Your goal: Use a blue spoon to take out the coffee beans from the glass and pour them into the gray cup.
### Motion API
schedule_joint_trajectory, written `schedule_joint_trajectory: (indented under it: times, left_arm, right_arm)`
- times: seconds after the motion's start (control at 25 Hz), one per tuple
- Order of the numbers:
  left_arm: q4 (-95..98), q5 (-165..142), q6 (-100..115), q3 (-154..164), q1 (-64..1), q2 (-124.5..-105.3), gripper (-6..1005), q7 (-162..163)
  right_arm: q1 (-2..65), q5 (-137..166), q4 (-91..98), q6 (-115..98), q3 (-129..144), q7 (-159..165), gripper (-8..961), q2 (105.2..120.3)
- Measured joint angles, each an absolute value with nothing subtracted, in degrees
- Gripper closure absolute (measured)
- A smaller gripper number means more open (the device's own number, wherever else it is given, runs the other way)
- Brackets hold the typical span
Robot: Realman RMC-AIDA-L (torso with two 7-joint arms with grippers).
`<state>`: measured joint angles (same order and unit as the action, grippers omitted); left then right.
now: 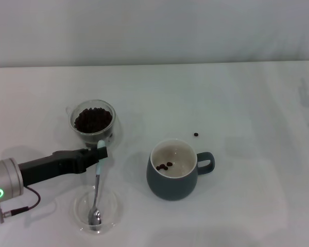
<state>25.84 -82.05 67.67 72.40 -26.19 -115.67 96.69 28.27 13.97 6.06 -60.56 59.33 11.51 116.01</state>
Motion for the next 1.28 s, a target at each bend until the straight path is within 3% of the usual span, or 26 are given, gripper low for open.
schedule_joint_trajectory:
  times: [1.28]
  left_arm:
    - [25.3, -83.5, 66.6, 65.3, -25.9, -114.83, 784, 92.9]
  right_arm:
    - [28.7, 14.0, 6.1, -60.3, 59.4, 11.5, 480, 115.81]
